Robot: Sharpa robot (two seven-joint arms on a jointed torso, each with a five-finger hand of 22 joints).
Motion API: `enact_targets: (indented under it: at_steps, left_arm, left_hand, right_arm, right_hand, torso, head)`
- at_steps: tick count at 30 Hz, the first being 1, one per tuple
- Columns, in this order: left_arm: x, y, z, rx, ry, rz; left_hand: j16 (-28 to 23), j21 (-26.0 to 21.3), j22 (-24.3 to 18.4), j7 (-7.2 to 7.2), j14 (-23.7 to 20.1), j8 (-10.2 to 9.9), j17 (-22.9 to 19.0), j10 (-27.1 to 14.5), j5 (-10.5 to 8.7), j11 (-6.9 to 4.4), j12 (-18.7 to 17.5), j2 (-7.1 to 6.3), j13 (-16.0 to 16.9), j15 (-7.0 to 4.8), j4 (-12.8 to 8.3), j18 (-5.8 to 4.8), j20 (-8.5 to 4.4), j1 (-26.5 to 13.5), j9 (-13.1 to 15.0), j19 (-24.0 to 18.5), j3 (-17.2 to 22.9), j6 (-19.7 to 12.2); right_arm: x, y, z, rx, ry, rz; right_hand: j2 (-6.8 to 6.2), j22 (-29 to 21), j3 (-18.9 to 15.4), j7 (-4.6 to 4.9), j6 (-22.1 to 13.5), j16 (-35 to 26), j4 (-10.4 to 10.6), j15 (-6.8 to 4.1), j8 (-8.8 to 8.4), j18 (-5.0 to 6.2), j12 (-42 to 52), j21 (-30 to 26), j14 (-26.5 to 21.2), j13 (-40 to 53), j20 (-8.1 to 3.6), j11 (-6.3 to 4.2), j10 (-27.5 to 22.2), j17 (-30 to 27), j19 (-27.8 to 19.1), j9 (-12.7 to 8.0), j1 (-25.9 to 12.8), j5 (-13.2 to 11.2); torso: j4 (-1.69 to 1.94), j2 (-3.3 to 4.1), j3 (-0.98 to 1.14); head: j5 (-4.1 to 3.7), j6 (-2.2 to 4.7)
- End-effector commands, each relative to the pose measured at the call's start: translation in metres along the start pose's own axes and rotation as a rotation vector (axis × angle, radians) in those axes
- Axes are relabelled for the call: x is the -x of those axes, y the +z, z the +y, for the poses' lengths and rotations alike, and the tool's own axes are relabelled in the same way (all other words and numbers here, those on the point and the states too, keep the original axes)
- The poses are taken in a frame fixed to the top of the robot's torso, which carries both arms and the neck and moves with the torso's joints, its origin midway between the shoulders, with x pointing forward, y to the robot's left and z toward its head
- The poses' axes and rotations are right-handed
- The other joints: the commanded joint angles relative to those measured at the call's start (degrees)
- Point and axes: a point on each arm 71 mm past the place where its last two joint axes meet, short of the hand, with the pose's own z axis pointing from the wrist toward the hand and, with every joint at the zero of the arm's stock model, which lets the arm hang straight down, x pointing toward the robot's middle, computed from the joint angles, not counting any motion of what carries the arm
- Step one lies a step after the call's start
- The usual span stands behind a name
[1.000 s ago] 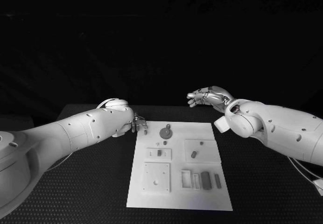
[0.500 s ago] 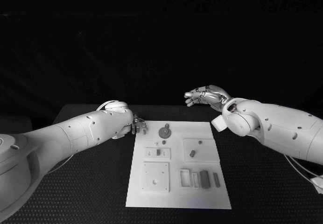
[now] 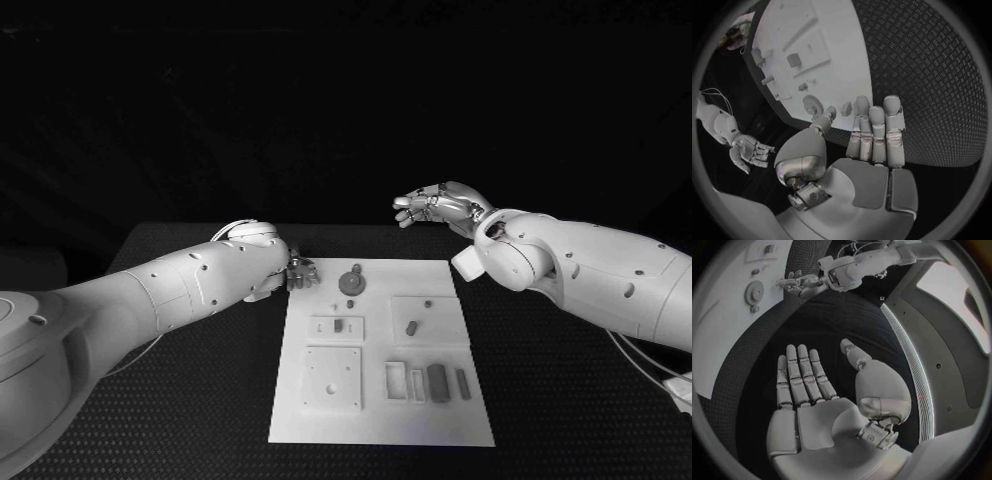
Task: Assemble the parts on the task board
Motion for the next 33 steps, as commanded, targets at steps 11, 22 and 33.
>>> enact_targets:
  at_steps: [11, 22, 33]
  left_arm:
    - [0.0003, 0.0003, -0.0045, -0.025, -0.026, -0.017]
    - [0.0006, 0.0009, -0.0029, -0.025, -0.028, -0.012]
    - [0.0009, 0.0015, -0.0029, -0.029, -0.032, -0.009]
  left_hand:
    - [0.4, 0.0, 1.0, 0.55, 0.1, 0.4, -0.3, -0.3, 0.01, -0.13, 0.5, 3.58, 0.1, -0.12, -1.6, 3.04, 0.16, 1.4, 0.0, 0.2, 0.0, -0.7]
    - [0.6, 0.0, 1.0, 0.59, 0.2, 0.5, -0.5, -0.2, 0.01, -0.09, 0.6, 5.07, 0.0, -0.10, -2.3, 2.98, 0.17, 2.7, -0.1, 0.4, 0.0, -0.8]
    - [0.6, 0.0, 1.1, 0.54, 0.3, 0.6, -0.5, -0.1, 0.01, -0.14, 0.7, 5.63, 0.0, -0.13, -2.7, 2.97, 0.15, 3.2, -0.1, 0.5, 0.0, -0.6]
  right_arm:
    - [-0.0025, 0.0003, 0.0012, 0.014, 0.001, 0.021]
    - [-0.0030, 0.0002, 0.0013, 0.012, 0.001, 0.023]
    - [-0.0038, 0.0003, 0.0017, 0.012, 0.002, 0.025]
  right_hand:
    - [0.06, 0.1, -0.2, 1.84, -0.5, -0.3, 0.3, 0.26, 0.20, -0.91, -0.2, -0.2, 0.1, -0.1, 0.10, 0.09, 0.3, 0.1, -0.2, -0.1, 0.5, -0.1]
    - [0.04, 0.1, -0.2, 1.84, -0.5, -0.4, 0.4, 0.27, 0.24, -0.95, -0.1, -0.4, 0.1, -0.2, 0.12, 0.08, 0.3, 0.2, -0.3, -0.2, 0.4, -0.1]
    - [0.06, 0.2, -0.3, 1.83, -0.5, -0.5, 0.4, 0.28, 0.30, -1.05, -0.1, -0.6, 0.1, -0.3, 0.15, 0.07, 0.4, 0.3, -0.6, -0.3, 0.5, -0.1]
  torso:
    - [0.02, -0.02, -0.01]
    - [0.00, 0.03, 0.00]
    - [0.01, -0.04, -0.02]
  head:
    - [0.08, -0.07]
    - [0.00, -0.25]
    - [0.03, -0.38]
